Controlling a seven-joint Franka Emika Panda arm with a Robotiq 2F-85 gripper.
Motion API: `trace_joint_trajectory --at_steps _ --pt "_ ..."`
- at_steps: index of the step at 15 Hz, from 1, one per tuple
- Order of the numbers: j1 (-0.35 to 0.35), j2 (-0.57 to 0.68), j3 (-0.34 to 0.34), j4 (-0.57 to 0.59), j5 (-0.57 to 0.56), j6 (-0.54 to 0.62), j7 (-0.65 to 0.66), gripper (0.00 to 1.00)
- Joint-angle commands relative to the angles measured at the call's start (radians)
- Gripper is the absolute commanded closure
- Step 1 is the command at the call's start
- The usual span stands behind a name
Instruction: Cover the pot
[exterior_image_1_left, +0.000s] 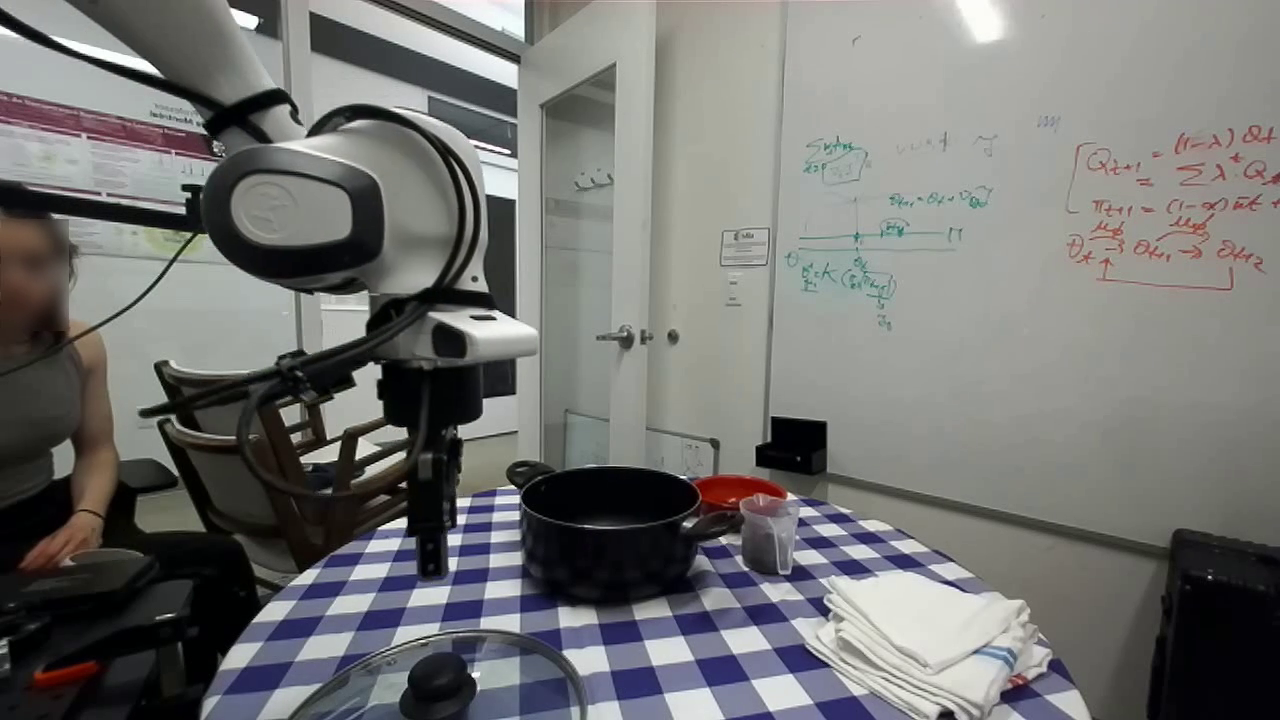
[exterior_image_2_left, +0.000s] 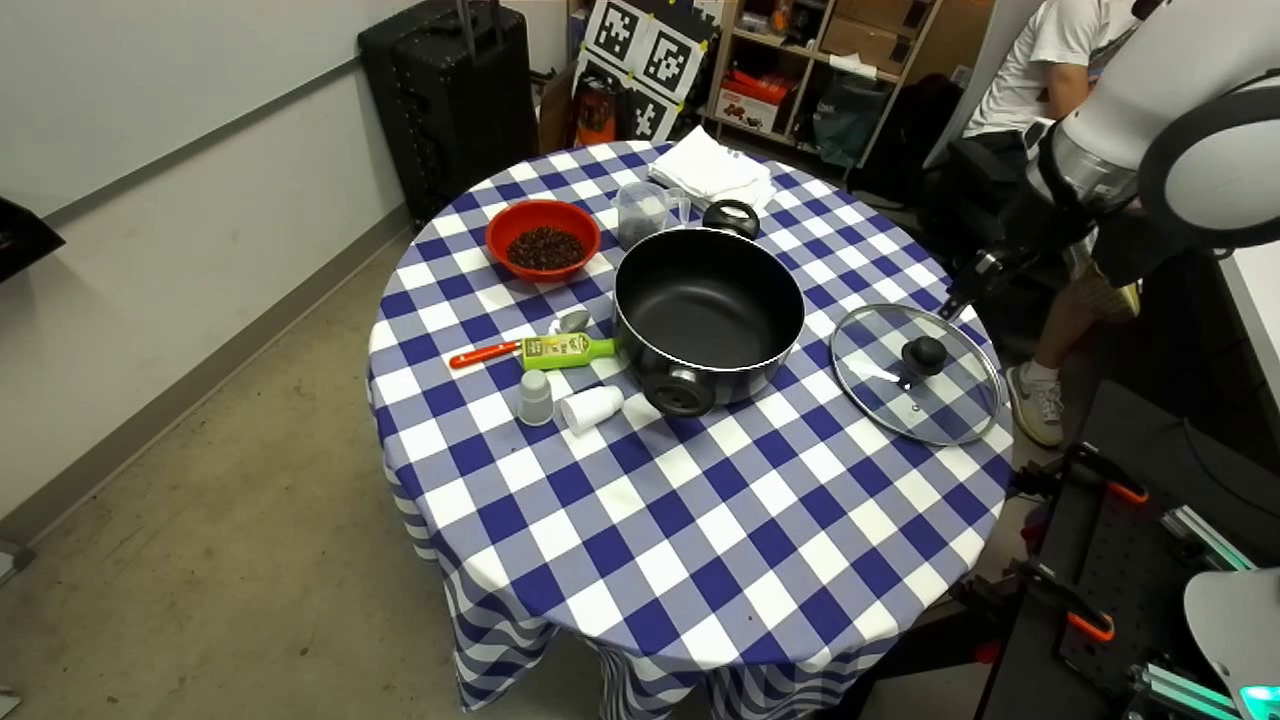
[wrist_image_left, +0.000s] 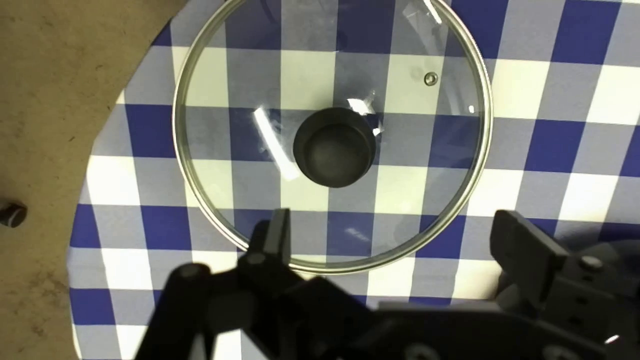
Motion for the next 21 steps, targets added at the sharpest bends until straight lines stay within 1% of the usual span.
trace_joint_trajectory --at_steps 1,6,10,15,21 --pt "-0.001 0.124 -0.015 0.076 -0.023 0.021 0.033 0.0" --pt "-0.002 0.234 -0.028 0.126 0.016 0.007 0.012 0.0" --pt "-0.007 0.292 -0.026 0.143 0.036 0.005 0.005 0.0" --pt "-0.011 0.331 -0.021 0.153 0.063 -0.001 0.002 0.0" --pt "-0.017 0.341 -0.003 0.154 0.124 0.004 -0.012 0.0"
